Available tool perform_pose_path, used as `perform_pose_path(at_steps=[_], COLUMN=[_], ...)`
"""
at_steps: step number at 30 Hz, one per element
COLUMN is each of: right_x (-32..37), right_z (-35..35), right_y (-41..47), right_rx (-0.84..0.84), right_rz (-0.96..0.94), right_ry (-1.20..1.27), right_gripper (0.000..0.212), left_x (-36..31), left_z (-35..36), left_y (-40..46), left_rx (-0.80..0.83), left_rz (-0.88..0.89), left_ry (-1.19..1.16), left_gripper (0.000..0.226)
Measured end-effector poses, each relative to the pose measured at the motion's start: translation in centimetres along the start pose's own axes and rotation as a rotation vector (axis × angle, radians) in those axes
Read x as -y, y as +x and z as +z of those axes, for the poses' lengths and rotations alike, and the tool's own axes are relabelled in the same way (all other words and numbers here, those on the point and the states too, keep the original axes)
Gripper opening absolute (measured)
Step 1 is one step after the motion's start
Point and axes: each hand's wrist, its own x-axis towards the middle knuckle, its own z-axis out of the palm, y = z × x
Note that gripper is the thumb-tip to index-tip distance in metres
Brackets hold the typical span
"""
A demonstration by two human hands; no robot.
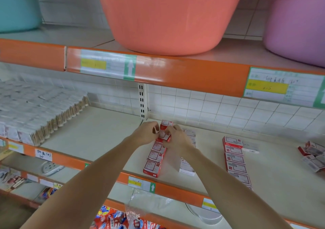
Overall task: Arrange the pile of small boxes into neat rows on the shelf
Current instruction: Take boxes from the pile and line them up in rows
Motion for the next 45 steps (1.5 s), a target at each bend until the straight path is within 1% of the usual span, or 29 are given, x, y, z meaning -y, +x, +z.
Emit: perform_pose_path(at_steps=[3,7,13,17,22,26,28,30,34,39,42,45], right_x=[-0.5,-0.6,-0.7,-0.5,-0.7,-1.5,-2.3,-3.5,-6.3,-10.5,-13.2,-16.1], right_z=[-0.1,-0.3,0.1,0.3,0.0,-1.3,-2.3,-3.6,-6.7,-10.4,-12.3,-14.0], right_y=[0.5,1.1,1.4,1.3,0.9,-0.5,-1.4,-2.5,-5.7,-10.5,-13.7,-17.2], right_rx=[-0.035,-0.061,-0.066,-0.087,-0.087,-0.122,-0.143,-0.141,-0.125,-0.167,-0.211,-0.259], right_rz=[-0.005,-0.020,-0.005,0.028,0.009,0.029,0.051,0.062,0.163,0.288,0.367,0.440], right_ry=[0.035,0.001,-0.035,-0.039,0.013,0.057,0.054,-0.009,-0.069,-0.110,-0.120,-0.141], right_gripper=[0.035,0.026,0.019,0.021,0.024,0.037,0.039,0.041,0.050,0.054,0.054,0.053], left_x=[0.1,0.3,0.1,-0.1,-0.5,-1.9,-3.1,-4.8,-8.9,-15.0,-19.1,-23.5], left_z=[0.0,-0.1,-0.3,-0.3,-0.3,-0.1,0.3,0.8,2.8,6.2,8.6,11.0], left_y=[0.1,0.2,0.2,-0.1,-0.4,-0.5,-0.4,-0.2,0.5,1.1,1.2,1.1], left_rx=[-0.039,-0.050,-0.060,-0.061,-0.083,-0.095,-0.094,-0.088,-0.049,0.028,0.086,0.102], left_rz=[-0.009,-0.035,-0.037,-0.017,0.016,0.096,0.159,0.221,0.315,0.414,0.466,0.549], left_ry=[0.005,0.015,0.071,0.109,0.174,0.231,0.297,0.345,0.364,0.386,0.361,0.336], left_gripper=[0.009,0.010,0.016,0.027,0.030,0.032,0.036,0.039,0.047,0.054,0.053,0.047])
